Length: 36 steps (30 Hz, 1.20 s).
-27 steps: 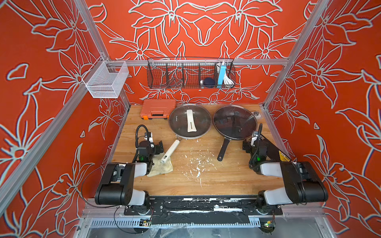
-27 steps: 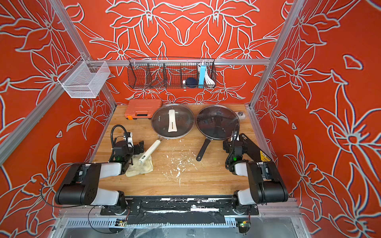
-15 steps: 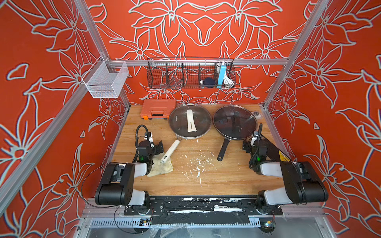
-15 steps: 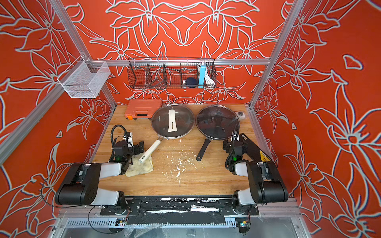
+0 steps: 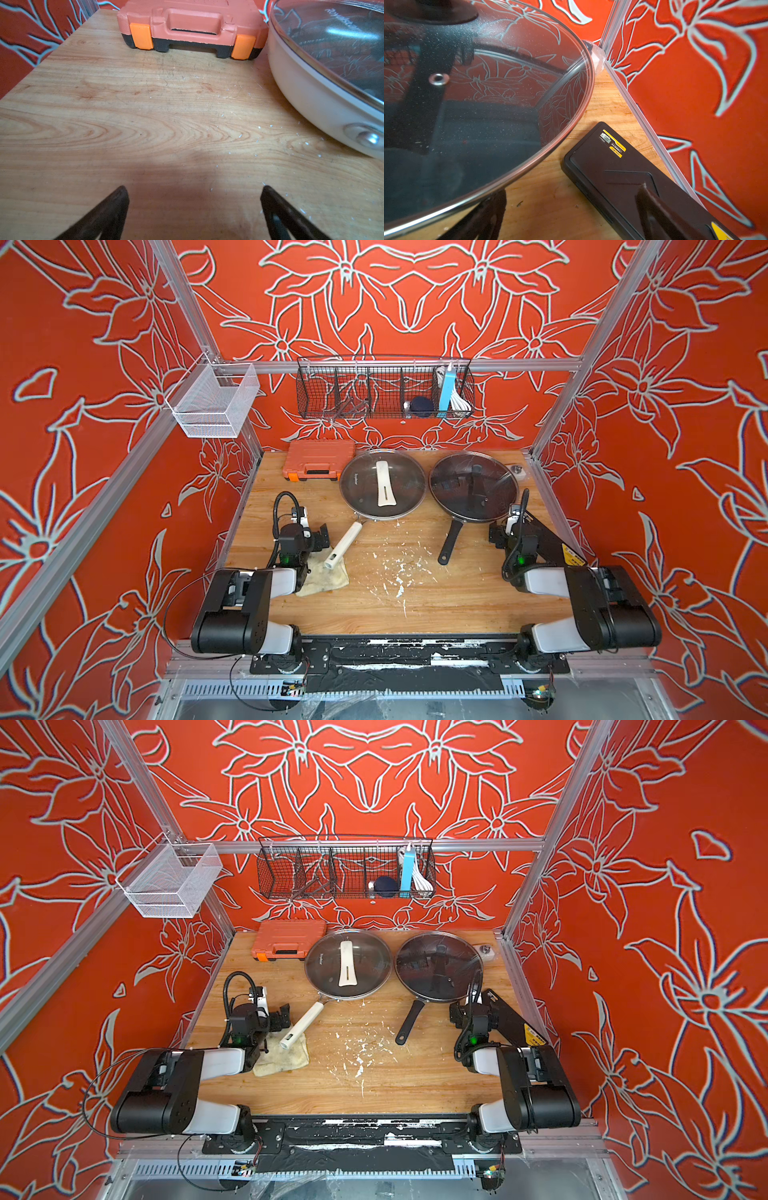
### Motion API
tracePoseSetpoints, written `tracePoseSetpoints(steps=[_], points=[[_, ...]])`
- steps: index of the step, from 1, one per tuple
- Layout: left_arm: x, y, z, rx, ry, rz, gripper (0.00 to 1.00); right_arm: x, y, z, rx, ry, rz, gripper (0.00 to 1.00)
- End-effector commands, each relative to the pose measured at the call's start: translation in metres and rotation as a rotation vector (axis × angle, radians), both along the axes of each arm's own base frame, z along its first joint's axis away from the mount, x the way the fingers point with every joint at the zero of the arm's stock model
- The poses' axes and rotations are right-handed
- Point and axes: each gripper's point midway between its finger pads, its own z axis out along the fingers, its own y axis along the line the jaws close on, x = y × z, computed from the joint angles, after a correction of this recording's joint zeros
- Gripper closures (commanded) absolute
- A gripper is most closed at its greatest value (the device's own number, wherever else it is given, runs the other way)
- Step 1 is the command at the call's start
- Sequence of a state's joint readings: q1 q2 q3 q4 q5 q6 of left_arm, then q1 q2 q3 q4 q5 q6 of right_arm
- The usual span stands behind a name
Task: Wipe the pot lid with a cloth
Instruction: Pick up the pot lid from the cooking pot.
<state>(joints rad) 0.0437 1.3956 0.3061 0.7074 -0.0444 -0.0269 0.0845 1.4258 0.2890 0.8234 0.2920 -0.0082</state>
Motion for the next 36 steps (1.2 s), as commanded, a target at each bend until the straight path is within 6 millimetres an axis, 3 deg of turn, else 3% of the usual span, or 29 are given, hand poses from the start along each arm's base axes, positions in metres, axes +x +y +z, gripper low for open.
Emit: tracePoseSetpoints(steps=[1, 7, 11, 19, 24, 28, 33, 36], points=[[0.002, 0.014, 0.03, 0.01, -0.053, 0.094, 0.01, -0.001, -0.001, 0.025, 0.026, -0.093, -0.017, 0.01], [-0.008, 0.02, 0.06, 0.011, -0.098, 0.134, 0.01, -0.012, -0.001, 0.055, 0.025, -0.124, -0.013, 0.01], [-0.013, 0.007, 0.088, -0.003, -0.165, 0.112, 0.01, -0.02, 0.001, 0.079, 0.054, -0.153, -0.003, 0.01], [-0.016, -0.073, 0.172, -0.057, -0.314, -0.103, 0.01, -0.031, 0.018, 0.122, 0.142, -0.154, 0.049, 0.01], [-0.03, -0.133, 0.189, -0.121, -0.301, -0.294, 0.01, -0.035, 0.033, 0.133, 0.242, -0.041, 0.081, 0.01], [-0.045, -0.176, 0.203, -0.132, -0.28, -0.482, 0.01, -0.034, 0.045, 0.155, 0.314, -0.017, 0.104, 0.02], [-0.073, -0.214, 0.219, -0.135, -0.262, -0.739, 0.01, -0.03, 0.066, 0.178, 0.38, 0.051, 0.153, 0.02], [-0.09, -0.226, 0.222, -0.114, -0.256, -0.866, 0.01, -0.021, 0.076, 0.185, 0.366, 0.099, 0.175, 0.02]])
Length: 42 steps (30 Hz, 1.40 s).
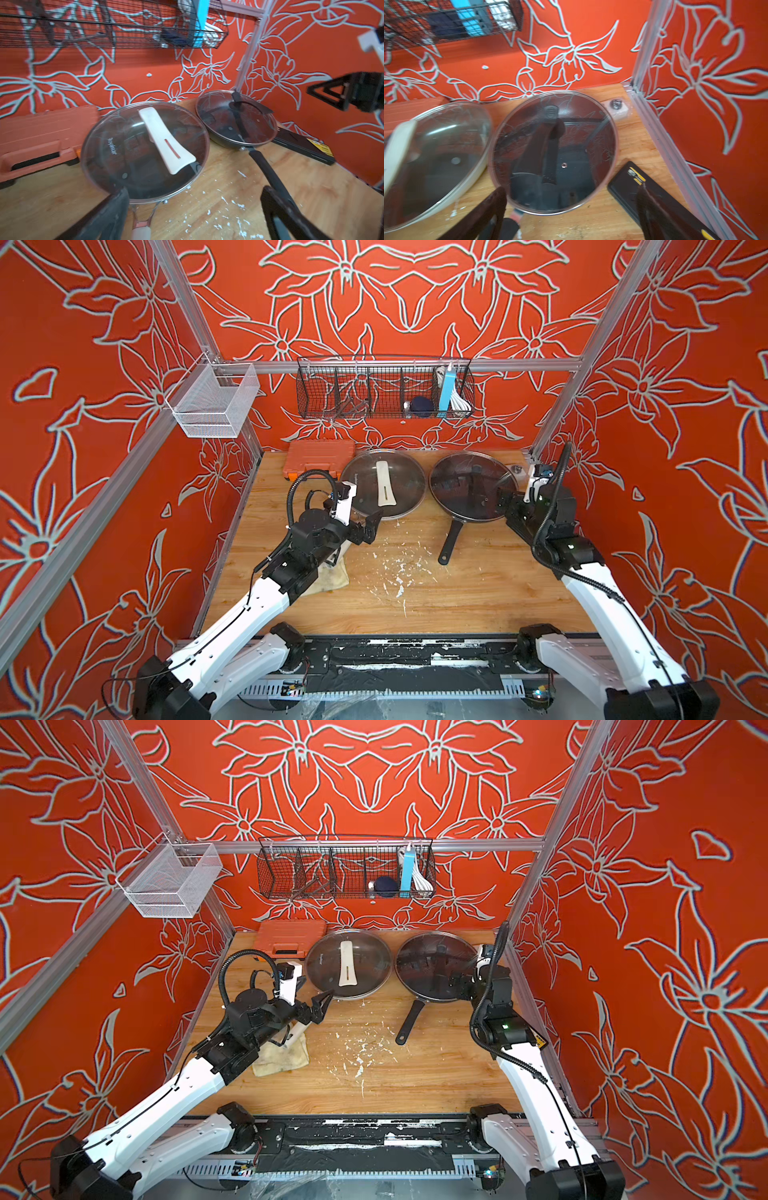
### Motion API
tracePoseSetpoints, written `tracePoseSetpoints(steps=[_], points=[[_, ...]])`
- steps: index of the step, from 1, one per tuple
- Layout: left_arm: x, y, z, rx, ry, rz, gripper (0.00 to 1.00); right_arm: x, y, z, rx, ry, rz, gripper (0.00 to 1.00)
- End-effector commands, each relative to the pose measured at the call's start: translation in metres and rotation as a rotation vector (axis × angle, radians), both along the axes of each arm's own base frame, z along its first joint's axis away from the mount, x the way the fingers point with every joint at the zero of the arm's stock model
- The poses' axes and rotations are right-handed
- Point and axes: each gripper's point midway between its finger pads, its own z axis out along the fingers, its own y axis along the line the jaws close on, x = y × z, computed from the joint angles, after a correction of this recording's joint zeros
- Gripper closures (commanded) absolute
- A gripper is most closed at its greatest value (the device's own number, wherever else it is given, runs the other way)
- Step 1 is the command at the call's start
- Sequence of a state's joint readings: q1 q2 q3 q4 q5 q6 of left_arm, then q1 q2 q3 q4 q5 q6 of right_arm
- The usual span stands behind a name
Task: Wipe the pot lid with a cloth
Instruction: Pick up the pot lid from the cooking pot.
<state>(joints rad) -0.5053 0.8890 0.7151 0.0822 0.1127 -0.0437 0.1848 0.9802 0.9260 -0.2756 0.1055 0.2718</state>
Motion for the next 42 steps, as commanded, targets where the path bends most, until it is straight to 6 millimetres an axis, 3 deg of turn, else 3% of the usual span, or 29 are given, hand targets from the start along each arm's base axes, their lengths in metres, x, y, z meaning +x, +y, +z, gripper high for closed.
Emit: tracePoseSetpoints(steps=[1, 7, 12, 18, 24, 35, 42], points=[[-0.031, -0.021, 0.004, 0.052, -0.023, -0.209, 0.01, 0.001, 0.014, -0.01, 0.021, 0.125, 0.033, 0.02], [-0.056, -0.033, 0.007, 0.113, -0.073, -0.367, 0.01, 0.038, 0.018, -0.016, -0.046, 0.225, 0.006, 0.02], [-0.07, -0.038, 0.004, 0.123, -0.077, -0.449, 0.01, 0.072, 0.017, -0.039, -0.126, 0.323, -0.023, 0.02], [-0.071, -0.038, -0.002, 0.143, -0.067, -0.456, 0.01, 0.105, 0.023, -0.068, -0.151, 0.442, -0.027, 0.05], [-0.066, -0.036, -0.008, 0.165, -0.069, -0.434, 0.01, 0.133, 0.032, -0.084, -0.143, 0.51, -0.021, 0.13], [-0.064, -0.035, -0.012, 0.187, -0.074, -0.428, 0.01, 0.173, 0.034, -0.103, -0.124, 0.551, -0.069, 0.42], [-0.063, -0.035, -0.013, 0.192, -0.076, -0.429, 0.01, 0.178, 0.028, -0.118, -0.113, 0.587, -0.072, 0.46]])
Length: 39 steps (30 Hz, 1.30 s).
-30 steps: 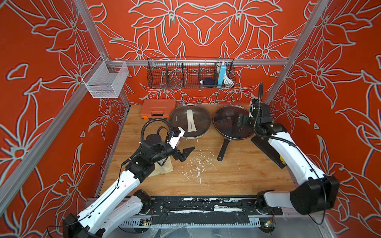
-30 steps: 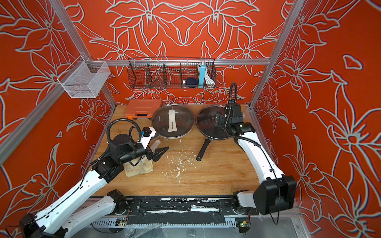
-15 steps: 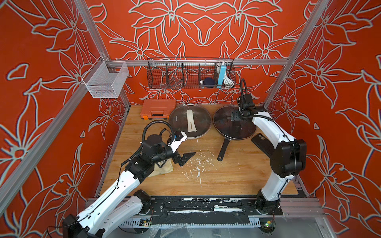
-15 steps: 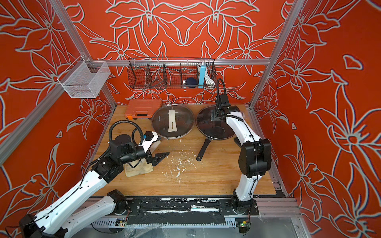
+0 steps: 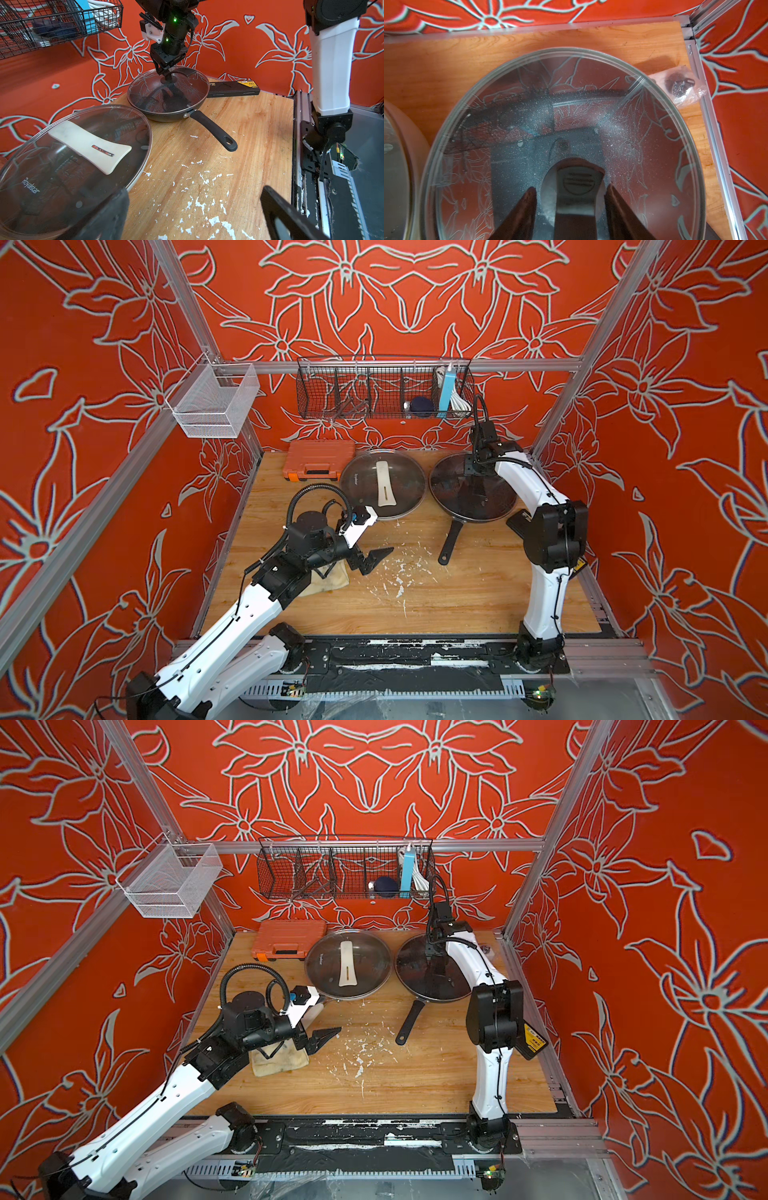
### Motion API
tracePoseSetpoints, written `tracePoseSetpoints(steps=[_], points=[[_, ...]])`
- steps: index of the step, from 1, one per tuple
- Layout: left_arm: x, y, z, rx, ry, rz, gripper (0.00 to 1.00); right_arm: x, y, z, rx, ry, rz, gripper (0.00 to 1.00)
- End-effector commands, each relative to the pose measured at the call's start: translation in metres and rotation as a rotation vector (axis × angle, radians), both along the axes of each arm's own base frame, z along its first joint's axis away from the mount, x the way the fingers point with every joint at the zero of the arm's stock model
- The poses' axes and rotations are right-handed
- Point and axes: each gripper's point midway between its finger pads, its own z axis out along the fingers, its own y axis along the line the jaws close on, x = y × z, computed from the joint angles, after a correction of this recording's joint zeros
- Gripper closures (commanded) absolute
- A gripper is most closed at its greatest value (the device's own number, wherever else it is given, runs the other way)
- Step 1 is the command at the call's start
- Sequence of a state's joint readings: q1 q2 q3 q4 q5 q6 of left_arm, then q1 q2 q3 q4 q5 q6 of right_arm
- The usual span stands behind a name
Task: Wipe the pot lid with a cloth
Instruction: Pick up the pot lid from the cooking pot.
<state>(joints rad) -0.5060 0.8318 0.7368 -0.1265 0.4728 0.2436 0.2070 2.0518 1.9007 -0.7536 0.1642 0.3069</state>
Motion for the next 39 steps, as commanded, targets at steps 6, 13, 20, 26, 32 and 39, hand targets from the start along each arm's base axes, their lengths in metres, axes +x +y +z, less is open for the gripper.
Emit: tracePoseSetpoints(steps=[6, 13, 20, 26, 32, 39], points=[[-0.001, -0.002, 0.003, 0.004, -0.03, -0.02, 0.01, -0.006, -0.008, -0.017, 0.007, 0.065, -0.022, 0.5], [-0.002, -0.002, 0.002, 0.007, -0.027, -0.017, 0.01, -0.008, -0.005, -0.028, 0.024, 0.1, -0.012, 0.56], [-0.002, -0.001, 0.002, 0.011, -0.03, -0.014, 0.01, -0.011, -0.001, -0.035, 0.047, 0.138, -0.013, 0.54], [-0.002, -0.001, 0.002, 0.01, -0.031, -0.015, 0.01, -0.015, -0.001, -0.038, 0.08, 0.162, -0.039, 0.55], [-0.003, 0.0, 0.004, 0.008, -0.036, -0.016, 0.01, -0.018, 0.0, -0.038, 0.113, 0.173, -0.064, 0.64], [-0.004, 0.001, 0.004, 0.01, -0.038, -0.015, 0.01, -0.015, -0.001, -0.037, 0.112, 0.165, -0.079, 0.96]])
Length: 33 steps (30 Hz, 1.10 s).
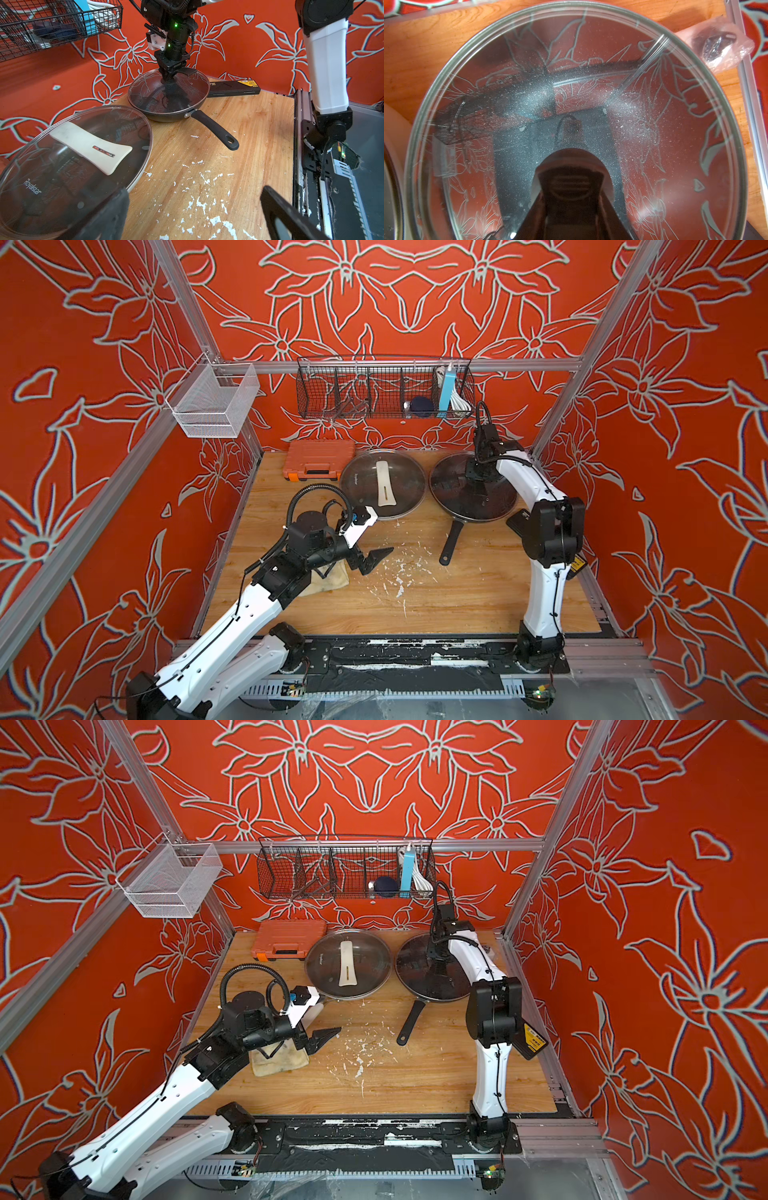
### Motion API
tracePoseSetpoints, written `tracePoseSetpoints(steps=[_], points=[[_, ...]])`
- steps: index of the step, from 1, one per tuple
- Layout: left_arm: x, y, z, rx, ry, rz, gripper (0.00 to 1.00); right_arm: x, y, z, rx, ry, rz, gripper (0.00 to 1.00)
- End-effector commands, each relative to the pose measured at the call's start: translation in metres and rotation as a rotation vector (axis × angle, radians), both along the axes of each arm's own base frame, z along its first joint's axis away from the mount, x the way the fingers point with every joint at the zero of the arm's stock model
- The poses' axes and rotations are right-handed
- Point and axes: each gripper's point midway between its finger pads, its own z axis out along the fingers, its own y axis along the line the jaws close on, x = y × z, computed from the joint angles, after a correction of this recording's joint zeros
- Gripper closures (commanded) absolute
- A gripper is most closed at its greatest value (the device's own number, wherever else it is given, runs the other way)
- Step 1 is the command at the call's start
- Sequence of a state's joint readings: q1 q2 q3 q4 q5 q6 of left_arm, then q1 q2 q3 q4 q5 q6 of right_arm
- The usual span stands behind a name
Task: Wipe the pot lid with a cloth
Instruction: Pick up the pot lid from the cooking pot.
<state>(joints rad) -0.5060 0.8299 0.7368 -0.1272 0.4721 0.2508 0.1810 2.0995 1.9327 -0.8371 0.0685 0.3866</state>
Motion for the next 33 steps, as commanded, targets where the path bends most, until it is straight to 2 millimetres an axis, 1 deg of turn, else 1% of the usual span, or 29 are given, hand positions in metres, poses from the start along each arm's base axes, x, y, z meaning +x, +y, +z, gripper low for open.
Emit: tracePoseSetpoints(steps=[1, 6, 12, 17, 26, 33], points=[[-0.004, 0.0, 0.004, 0.007, -0.033, -0.014, 0.01, -0.005, -0.002, -0.011, 0.007, 0.053, -0.03, 1.0], [-0.003, 0.001, 0.003, 0.008, -0.033, -0.008, 0.01, 0.002, -0.002, 0.002, 0.005, 0.014, -0.015, 1.0], [-0.002, 0.002, 0.004, 0.001, -0.027, -0.001, 0.01, 0.008, -0.006, 0.033, -0.008, -0.099, -0.024, 1.0], [-0.003, 0.003, 0.006, -0.006, -0.029, 0.001, 0.01, 0.003, -0.007, 0.052, -0.008, -0.17, -0.005, 1.0], [-0.006, 0.005, 0.009, -0.014, -0.036, 0.005, 0.01, -0.01, -0.007, 0.068, -0.007, -0.221, 0.033, 1.0], [-0.005, 0.006, 0.01, -0.019, -0.032, 0.012, 0.01, -0.021, -0.014, 0.088, -0.036, -0.277, 0.036, 1.0]])
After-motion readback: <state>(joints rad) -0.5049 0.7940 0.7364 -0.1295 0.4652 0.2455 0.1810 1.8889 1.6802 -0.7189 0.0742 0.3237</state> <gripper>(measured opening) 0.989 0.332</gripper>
